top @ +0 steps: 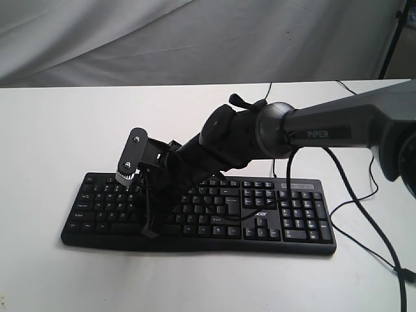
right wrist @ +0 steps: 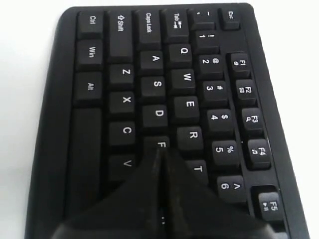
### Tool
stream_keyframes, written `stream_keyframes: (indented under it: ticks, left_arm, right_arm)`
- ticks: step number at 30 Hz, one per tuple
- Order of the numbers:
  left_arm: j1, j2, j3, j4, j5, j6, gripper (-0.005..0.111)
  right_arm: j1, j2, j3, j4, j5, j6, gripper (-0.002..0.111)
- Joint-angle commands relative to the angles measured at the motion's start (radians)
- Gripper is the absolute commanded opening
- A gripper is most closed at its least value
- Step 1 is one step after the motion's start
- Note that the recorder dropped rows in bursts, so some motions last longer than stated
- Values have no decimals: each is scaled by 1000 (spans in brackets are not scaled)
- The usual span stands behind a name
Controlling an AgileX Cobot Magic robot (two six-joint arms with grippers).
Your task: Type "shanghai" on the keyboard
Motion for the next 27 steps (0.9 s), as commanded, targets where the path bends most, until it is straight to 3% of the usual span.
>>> stream_keyframes:
  ticks: [1,27]
  left_arm:
    - [-4,3,5,-1,-5,-3,1]
    - [-4,3,5,-1,-5,-3,1]
  right_arm:
    - [0,-3,-7,10,-2,-9,0]
    - [0,-55,-7,-3,9,-7,0]
